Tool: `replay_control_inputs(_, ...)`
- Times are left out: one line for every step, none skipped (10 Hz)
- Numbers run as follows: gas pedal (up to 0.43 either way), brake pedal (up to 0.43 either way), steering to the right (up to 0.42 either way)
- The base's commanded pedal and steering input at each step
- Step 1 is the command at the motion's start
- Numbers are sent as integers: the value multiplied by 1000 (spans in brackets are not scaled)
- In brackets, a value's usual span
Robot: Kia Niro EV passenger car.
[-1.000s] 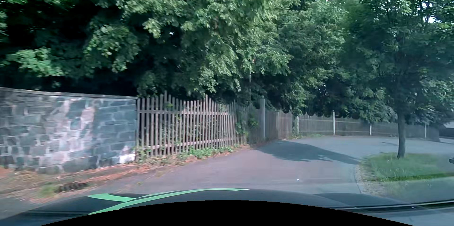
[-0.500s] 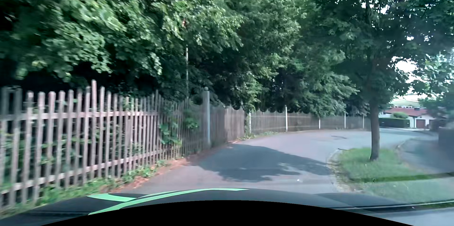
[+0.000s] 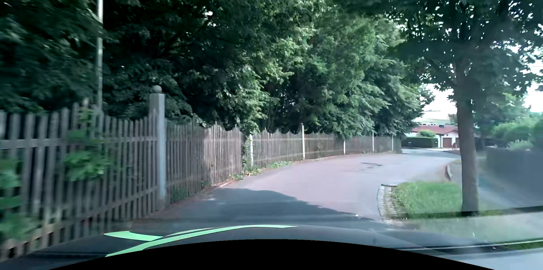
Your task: Follow the waypoints while adhering to traffic rules and regulations
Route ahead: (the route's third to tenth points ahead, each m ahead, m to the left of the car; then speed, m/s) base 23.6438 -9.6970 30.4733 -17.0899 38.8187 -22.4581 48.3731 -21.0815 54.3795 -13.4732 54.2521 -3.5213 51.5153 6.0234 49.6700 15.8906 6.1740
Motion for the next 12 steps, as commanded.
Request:
replay_control_inputs(39,0,215)
replay_control_inputs(39,0,213)
replay_control_inputs(39,0,210)
replay_control_inputs(39,0,203)
replay_control_inputs(39,0,191)
replay_control_inputs(39,0,181)
replay_control_inputs(39,0,177)
replay_control_inputs(39,0,176)
replay_control_inputs(39,0,176)
replay_control_inputs(39,0,176)
replay_control_inputs(39,0,176)
replay_control_inputs(39,0,176)
